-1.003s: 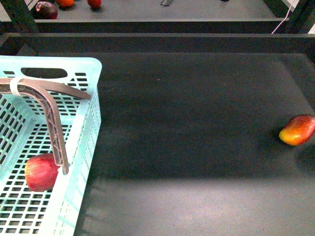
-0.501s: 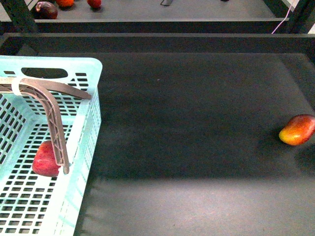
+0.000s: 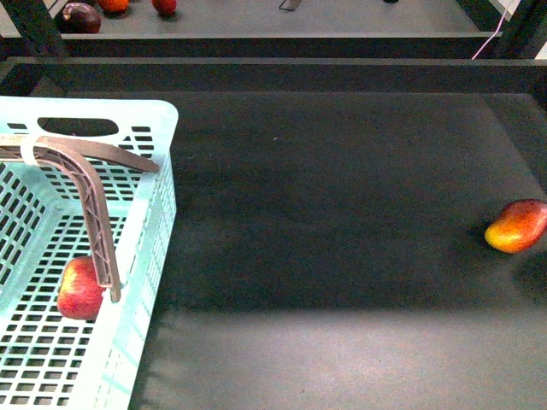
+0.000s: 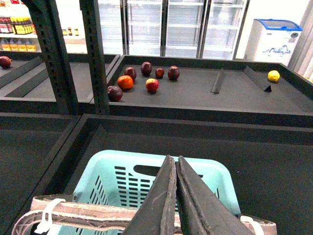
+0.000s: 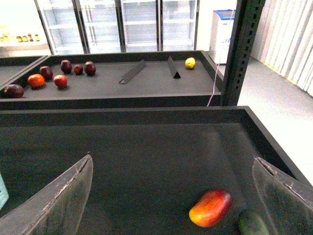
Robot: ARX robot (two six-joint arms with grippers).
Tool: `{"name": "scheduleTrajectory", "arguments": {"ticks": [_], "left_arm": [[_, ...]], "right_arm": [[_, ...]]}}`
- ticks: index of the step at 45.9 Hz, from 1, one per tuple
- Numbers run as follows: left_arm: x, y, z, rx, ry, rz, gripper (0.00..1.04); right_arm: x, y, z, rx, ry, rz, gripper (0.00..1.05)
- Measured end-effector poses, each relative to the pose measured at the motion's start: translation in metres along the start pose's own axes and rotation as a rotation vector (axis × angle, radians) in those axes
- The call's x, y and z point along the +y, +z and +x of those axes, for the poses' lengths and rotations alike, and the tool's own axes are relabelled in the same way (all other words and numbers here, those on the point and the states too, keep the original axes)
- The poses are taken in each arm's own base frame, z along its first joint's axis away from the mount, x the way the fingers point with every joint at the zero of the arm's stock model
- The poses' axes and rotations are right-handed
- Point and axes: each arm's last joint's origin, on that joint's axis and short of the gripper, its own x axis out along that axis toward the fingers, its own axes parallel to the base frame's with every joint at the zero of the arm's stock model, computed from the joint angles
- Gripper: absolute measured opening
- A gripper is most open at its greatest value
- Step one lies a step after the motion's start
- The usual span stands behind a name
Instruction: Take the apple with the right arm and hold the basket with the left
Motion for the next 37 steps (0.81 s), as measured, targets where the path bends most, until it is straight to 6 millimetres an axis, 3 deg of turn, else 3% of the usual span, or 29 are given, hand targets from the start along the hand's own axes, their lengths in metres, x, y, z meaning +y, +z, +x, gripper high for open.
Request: {"name": "scheduleTrajectory", "arguments": {"ticks": [19, 37], "left_arm": [[0.000, -0.016, -0.024, -0.012, 0.000, 0.005, 0.03], [0.000, -0.013, -0.037, -0.022, 0.000, 0.009, 0.03]], "right_arm": [[0.000, 0.000, 0.000, 0.000, 0.000, 0.000, 0.96], [0.000, 0.000, 0.000, 0.000, 0.000, 0.000, 0.96]]}}
